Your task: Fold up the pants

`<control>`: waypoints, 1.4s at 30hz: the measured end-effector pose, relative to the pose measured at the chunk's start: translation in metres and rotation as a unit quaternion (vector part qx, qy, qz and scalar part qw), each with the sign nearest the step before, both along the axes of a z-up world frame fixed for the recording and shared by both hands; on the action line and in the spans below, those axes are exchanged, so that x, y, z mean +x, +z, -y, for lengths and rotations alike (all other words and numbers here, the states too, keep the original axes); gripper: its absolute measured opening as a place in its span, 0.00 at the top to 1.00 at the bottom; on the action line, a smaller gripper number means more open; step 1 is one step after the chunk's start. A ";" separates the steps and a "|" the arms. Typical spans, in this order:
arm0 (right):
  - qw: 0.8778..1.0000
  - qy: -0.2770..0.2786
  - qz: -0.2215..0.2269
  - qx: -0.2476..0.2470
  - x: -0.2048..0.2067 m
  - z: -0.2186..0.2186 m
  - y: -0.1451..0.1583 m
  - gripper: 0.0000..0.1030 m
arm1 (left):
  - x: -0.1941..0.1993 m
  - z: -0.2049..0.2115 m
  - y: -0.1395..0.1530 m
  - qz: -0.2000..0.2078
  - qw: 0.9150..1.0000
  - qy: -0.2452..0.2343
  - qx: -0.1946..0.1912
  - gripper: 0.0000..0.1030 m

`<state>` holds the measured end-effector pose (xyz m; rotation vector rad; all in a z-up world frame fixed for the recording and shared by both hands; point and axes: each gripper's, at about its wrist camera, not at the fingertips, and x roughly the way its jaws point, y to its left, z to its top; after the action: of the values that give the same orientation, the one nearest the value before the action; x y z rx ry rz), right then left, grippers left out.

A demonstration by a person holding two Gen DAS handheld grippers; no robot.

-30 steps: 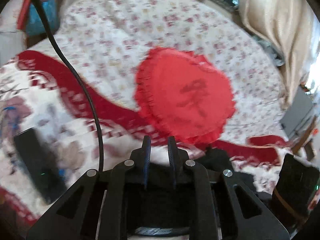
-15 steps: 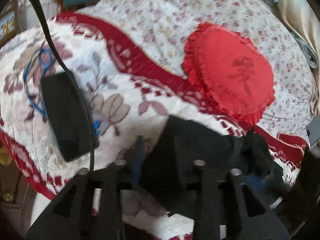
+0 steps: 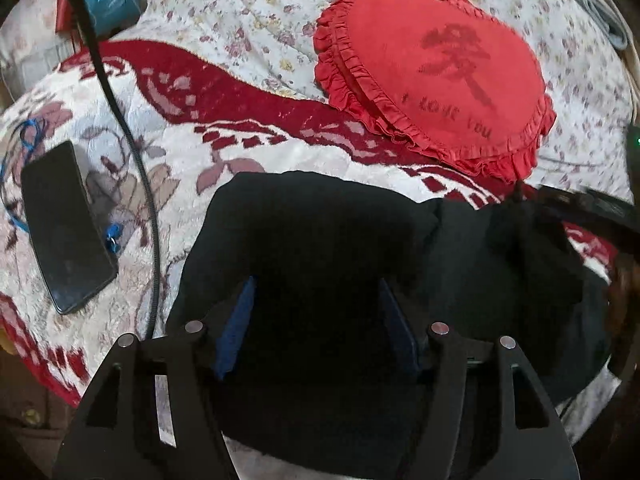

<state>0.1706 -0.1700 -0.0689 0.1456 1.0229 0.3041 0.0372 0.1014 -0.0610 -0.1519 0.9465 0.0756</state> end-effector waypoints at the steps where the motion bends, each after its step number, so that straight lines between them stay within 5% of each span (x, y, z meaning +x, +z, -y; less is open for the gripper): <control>1: 1.000 -0.012 -0.016 -0.018 0.012 -0.005 -0.011 0.41 | 0.001 0.001 0.000 -0.001 1.000 -0.001 0.003 0.40; 3: 0.999 -0.023 -0.033 -0.027 0.029 -0.009 -0.031 0.41 | 0.002 -0.002 -0.002 -0.003 1.000 0.003 -0.004 0.39; 4: 0.999 -0.023 -0.019 -0.031 0.029 -0.009 -0.033 0.51 | 0.002 -0.004 -0.002 -0.003 1.000 0.005 -0.009 0.39; 5: 0.999 -0.015 -0.003 -0.040 0.028 -0.009 -0.032 0.77 | 0.002 -0.006 -0.002 -0.003 1.000 0.006 -0.014 0.39; 6: 0.999 -0.005 -0.006 -0.039 0.027 -0.007 -0.032 0.87 | 0.002 -0.007 -0.002 -0.003 1.000 0.006 -0.018 0.39; 8: 1.000 0.001 -0.013 0.011 0.022 0.008 -0.023 0.92 | 0.002 -0.008 -0.002 -0.003 1.000 0.007 -0.024 0.39; 12: 0.996 -0.001 0.048 0.077 -0.029 0.066 0.035 0.92 | 0.002 -0.006 -0.001 -0.006 1.000 0.008 -0.021 0.39; 16: 0.991 -0.025 0.100 0.088 -0.107 0.135 0.080 0.92 | 0.000 -0.010 -0.002 -0.004 0.999 0.013 -0.035 0.39; 19: 0.994 -0.043 0.069 0.068 -0.150 0.176 0.072 0.92 | 0.001 -0.011 -0.002 -0.005 0.999 0.018 -0.041 0.38; 22: 0.998 -0.051 -0.013 0.019 -0.170 0.197 0.028 0.92 | 0.002 -0.008 -0.001 -0.008 0.999 0.025 -0.036 0.38; 24: 0.996 -0.066 -0.057 -0.020 -0.174 0.206 0.005 0.81 | 0.003 -0.006 -0.001 -0.010 0.999 0.028 -0.030 0.38; 26: 0.995 -0.086 -0.049 -0.031 -0.177 0.217 0.004 0.58 | 0.002 -0.006 0.000 -0.012 0.999 0.030 -0.034 0.38; 29: 0.993 -0.116 -0.008 -0.028 -0.177 0.231 0.028 0.57 | -0.001 -0.010 0.004 -0.014 0.998 0.029 -0.048 0.38; 32: 0.995 -0.087 0.044 -0.011 -0.168 0.219 0.057 0.57 | -0.005 -0.013 0.011 -0.010 0.998 0.029 -0.061 0.38; 35: 0.997 0.009 0.068 0.033 -0.145 0.170 0.066 0.57 | -0.007 -0.015 0.016 0.000 0.997 0.031 -0.067 0.38; 42: 0.988 0.144 0.050 0.034 -0.073 0.055 0.020 0.57 | 0.012 -0.017 0.005 -0.016 0.998 0.035 -0.058 0.38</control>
<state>0.0971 -0.2249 -0.0493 0.0438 0.9337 0.6043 0.0488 0.1181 -0.0560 -0.2915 0.9771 0.0870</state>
